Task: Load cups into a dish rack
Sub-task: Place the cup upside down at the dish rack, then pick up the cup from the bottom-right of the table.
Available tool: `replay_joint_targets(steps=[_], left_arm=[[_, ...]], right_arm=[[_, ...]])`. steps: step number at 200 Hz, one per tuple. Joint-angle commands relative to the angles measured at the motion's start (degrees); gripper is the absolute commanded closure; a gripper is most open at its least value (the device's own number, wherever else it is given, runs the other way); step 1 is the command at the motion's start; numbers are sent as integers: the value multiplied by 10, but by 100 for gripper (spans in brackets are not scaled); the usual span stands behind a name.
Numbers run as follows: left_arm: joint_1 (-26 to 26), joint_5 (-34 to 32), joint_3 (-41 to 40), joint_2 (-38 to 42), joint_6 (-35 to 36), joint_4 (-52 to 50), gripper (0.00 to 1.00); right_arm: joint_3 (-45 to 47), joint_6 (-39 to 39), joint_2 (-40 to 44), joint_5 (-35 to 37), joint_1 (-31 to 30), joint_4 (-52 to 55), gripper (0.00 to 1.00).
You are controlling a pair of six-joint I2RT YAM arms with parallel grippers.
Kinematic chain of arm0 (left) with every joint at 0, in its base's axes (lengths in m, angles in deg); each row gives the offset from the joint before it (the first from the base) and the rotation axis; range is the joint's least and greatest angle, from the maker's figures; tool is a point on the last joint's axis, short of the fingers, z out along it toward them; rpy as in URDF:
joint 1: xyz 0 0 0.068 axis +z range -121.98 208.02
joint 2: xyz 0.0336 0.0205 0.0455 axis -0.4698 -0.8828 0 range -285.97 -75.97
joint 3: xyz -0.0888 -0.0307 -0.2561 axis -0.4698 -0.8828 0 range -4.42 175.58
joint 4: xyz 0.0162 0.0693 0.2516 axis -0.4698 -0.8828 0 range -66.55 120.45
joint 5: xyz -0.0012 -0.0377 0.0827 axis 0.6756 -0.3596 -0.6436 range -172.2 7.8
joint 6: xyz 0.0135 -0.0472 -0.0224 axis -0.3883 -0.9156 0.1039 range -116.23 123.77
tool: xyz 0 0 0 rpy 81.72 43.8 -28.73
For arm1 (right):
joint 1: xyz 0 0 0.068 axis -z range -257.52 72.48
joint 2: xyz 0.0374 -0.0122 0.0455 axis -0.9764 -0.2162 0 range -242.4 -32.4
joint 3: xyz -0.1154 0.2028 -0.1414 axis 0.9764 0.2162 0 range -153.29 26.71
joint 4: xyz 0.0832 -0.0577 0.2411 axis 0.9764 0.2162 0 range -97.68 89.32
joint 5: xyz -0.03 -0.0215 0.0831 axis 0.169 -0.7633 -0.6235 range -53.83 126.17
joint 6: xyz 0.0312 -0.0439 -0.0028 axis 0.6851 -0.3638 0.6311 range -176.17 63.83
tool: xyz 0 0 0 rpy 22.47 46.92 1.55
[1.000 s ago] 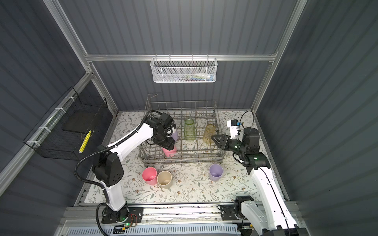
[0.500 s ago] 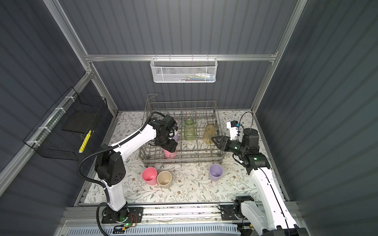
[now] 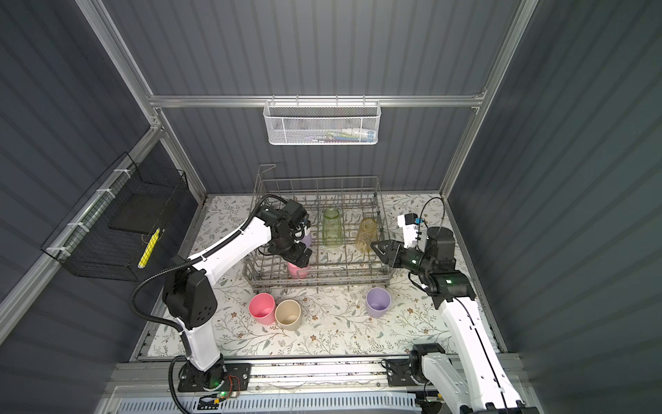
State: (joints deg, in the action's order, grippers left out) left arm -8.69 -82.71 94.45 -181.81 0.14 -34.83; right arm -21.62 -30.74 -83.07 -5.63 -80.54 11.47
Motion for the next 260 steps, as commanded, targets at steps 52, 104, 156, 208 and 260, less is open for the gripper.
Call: replay_joint_targets(steps=[52, 104, 156, 208, 260], left_arm=[[-3, -101, 37, 117, -21, 59, 1], [-3, -86, 0, 181, -24, 173, 0], [-3, -87, -1, 175, -21, 231, 0], [-3, -58, 27, 147, -17, 253, 0], [-3, -48, 24, 139, -17, 255, 0]], right_arm=[[-34, -49, 43, 38, 0, 122, 57], [-63, -87, 74, 162, -55, 287, 57], [-86, -43, 56, 366, -243, 399, 49], [-52, -3, 2, 444, -366, 405, 46], [-23, -6, -59, 441, -400, 345, 46]])
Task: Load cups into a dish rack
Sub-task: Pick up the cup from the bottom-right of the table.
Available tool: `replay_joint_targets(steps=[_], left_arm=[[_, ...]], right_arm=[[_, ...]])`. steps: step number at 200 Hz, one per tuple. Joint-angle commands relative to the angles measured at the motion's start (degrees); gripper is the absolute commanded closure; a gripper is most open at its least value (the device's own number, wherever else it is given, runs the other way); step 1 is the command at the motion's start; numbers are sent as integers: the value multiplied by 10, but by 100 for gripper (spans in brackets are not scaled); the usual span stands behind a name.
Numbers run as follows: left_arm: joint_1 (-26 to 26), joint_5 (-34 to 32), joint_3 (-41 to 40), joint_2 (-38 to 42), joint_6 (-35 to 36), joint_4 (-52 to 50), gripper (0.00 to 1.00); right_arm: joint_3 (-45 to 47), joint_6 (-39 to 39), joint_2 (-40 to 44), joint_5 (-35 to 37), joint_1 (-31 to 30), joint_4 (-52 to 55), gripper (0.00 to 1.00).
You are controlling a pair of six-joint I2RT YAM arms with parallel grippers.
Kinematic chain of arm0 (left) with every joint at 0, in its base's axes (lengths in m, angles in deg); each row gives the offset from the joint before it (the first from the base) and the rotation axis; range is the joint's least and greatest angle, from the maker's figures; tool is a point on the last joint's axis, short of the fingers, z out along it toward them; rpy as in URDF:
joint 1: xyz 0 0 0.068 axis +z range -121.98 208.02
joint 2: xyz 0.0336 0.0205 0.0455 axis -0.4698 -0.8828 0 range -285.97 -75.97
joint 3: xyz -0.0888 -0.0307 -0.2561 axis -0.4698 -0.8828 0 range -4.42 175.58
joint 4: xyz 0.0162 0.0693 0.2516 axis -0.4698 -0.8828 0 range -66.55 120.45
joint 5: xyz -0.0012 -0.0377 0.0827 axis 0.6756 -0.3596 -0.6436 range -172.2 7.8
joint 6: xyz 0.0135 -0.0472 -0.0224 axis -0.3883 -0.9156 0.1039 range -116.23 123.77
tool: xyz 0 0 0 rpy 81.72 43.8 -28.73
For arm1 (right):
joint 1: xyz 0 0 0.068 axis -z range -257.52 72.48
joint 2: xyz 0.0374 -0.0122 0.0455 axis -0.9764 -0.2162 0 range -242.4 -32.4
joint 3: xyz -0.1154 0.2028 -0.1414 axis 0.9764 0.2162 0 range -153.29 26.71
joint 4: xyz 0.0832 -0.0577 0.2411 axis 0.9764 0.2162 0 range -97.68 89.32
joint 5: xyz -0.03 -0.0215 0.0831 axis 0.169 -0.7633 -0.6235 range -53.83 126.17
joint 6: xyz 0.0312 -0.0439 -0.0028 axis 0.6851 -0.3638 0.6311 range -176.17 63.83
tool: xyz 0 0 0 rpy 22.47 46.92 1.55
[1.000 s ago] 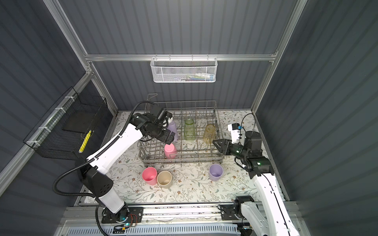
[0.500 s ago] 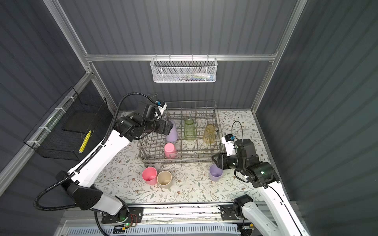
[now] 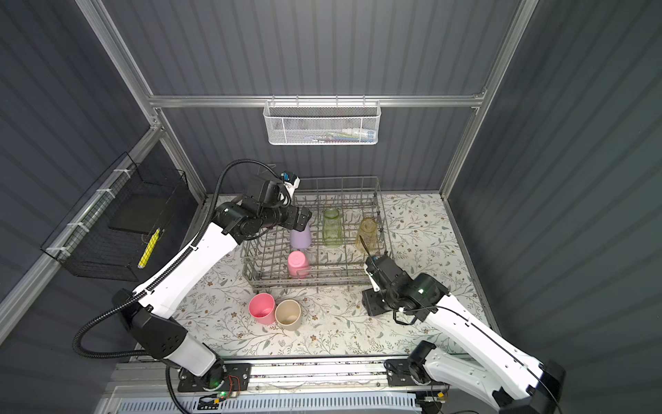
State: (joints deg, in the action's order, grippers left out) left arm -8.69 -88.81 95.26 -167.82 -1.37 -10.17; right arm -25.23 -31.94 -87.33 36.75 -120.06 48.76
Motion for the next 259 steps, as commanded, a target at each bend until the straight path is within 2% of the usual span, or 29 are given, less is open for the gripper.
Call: replay_joint_targets(steps=[1, 46, 112, 125, 142, 160, 211, 259], left_arm=[[-2, 13, 16, 0, -2, 9, 0], [-3, 15, 6, 3, -2, 12, 0], [-3, 15, -2, 3, -2, 12, 0], [-2, 15, -3, 3, -2, 12, 0], [-2, 15, -4, 3, -2, 11, 0], [-2, 15, -4, 6, -1, 11, 0], [-2, 11, -9, 19, -2, 10, 0], [-1, 29, -25, 35, -4, 35, 0]], right_arm=[[14, 6, -18, 17, -5, -29, 46], [38, 0, -58, 0, -6, -71, 49], [61, 7, -77, 6, -7, -89, 67], [60, 8, -76, 10, -7, -87, 74], [56, 9, -76, 13, -7, -82, 89], [50, 7, -73, 17, -8, -75, 100], [-25, -17, -29, -28, -8, -34, 100], [-128, -57, 16, -172, 20, -85, 100]])
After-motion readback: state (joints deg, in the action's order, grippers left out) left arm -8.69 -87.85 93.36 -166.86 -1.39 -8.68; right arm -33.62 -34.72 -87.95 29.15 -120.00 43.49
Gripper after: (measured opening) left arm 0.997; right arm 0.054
